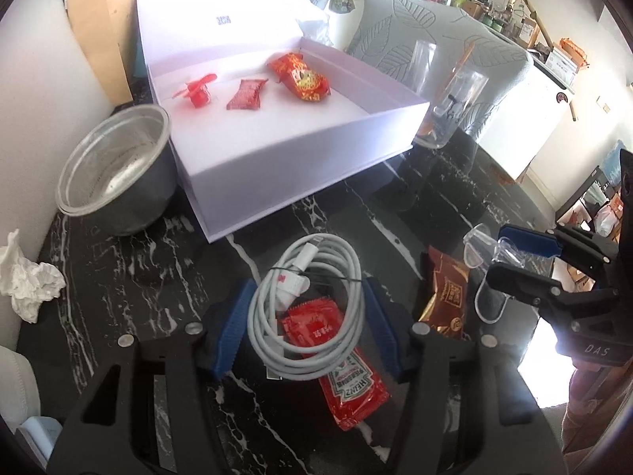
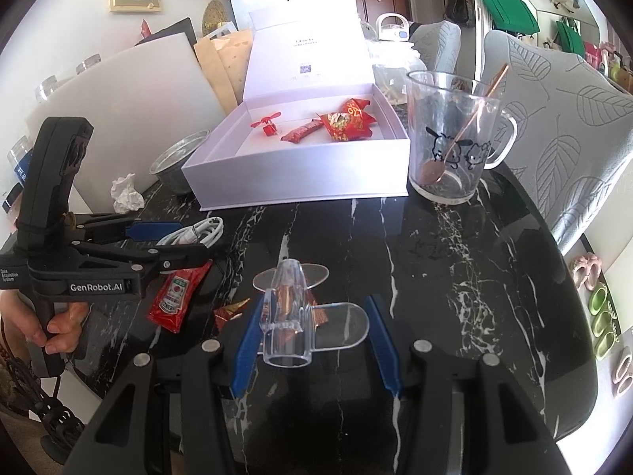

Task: Organize objects
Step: 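Grasp the white cable bundle with the left gripper while the right gripper grasps the clear plastic piece, then carry the cable bundle and the clear plastic piece into the white box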

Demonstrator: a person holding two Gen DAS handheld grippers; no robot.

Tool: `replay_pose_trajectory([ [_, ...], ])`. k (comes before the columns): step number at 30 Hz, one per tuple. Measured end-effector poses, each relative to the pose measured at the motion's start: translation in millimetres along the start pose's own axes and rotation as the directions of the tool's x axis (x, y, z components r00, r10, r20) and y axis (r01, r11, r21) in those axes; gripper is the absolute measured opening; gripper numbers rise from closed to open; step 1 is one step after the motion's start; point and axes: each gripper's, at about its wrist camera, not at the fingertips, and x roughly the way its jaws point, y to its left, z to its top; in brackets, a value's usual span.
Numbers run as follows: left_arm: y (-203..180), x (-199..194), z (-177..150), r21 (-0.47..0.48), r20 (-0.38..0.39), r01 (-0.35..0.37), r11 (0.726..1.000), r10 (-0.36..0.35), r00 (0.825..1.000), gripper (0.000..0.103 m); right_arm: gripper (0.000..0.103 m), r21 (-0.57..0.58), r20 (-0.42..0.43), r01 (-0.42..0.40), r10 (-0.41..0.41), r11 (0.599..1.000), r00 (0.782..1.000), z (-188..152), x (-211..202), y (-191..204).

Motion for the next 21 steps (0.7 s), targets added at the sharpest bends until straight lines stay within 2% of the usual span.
replay_pose_trajectory([
  [6, -5.3, -31.7, 10.8, 0.016, 0.056, -0.044, 0.999, 0.043, 0.997, 0.055, 0.052, -0.036, 0.043, -0.006, 0.007, 0.999, 0.999, 14.7, -13.9, 9.1],
  [16, -9.7, -80.2, 41.5, 0.035, 0.172, -0.105, 0.994, 0.097, 0.980, 0.056, 0.052, -0.112, 0.128, -0.005, 0.020, 0.994, 0.992, 61.9, -39.5, 27.0],
  [21, -9.6, -92.0, 61.4, 0.038, 0.193, -0.095, 0.995, 0.086, 0.977, 0.056, 0.052, -0.118, 0.161, -0.015, 0.034, 0.993, 0.986, 87.3, -48.8, 30.3],
])
